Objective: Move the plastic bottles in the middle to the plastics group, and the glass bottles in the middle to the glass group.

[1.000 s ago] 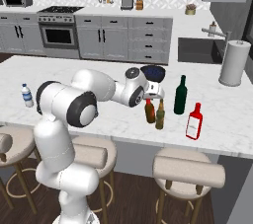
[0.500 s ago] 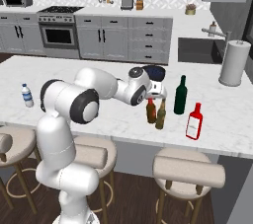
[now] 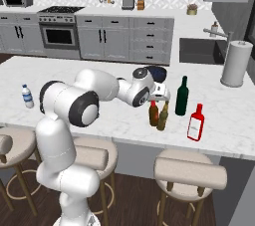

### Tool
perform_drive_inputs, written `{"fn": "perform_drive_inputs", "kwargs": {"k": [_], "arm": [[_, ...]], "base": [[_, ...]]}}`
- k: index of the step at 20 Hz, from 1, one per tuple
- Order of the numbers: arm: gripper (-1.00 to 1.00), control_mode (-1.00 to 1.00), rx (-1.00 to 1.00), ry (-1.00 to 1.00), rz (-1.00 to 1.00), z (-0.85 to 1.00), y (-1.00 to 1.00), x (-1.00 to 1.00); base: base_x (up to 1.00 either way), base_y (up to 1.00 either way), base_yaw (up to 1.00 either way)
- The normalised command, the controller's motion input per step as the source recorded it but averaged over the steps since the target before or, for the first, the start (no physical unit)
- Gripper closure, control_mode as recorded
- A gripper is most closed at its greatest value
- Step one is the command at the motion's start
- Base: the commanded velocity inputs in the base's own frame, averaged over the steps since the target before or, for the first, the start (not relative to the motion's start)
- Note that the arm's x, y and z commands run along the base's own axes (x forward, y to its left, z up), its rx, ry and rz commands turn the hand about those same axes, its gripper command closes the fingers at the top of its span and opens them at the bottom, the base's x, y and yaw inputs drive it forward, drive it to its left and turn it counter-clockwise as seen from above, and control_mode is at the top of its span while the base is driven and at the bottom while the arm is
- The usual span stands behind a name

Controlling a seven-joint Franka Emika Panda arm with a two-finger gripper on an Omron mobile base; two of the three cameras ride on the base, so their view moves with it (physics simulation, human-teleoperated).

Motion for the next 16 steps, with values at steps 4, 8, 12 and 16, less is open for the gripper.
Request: {"fn": "perform_drive_inputs", "kwargs": {"k": [4,8,12,16], "arm": [[-1.0,-1.0,0.0,-0.08,0.0,-0.04,0.01,-0.1],[-1.0,-1.0,0.0,-0.11,0.0,0.0,0.06,-0.01],[-1.0,-1.0,0.0,-0.11,0.0,0.03,0.05,0.0],[-1.0,-1.0,0.0,-0.16,0.0,0.27,0.0,-0.01]], "base": [[0.0,0.0,0.0],[0.0,0.0,0.0],[0.0,0.0,0.0],[0.0,0.0,0.0]]}}
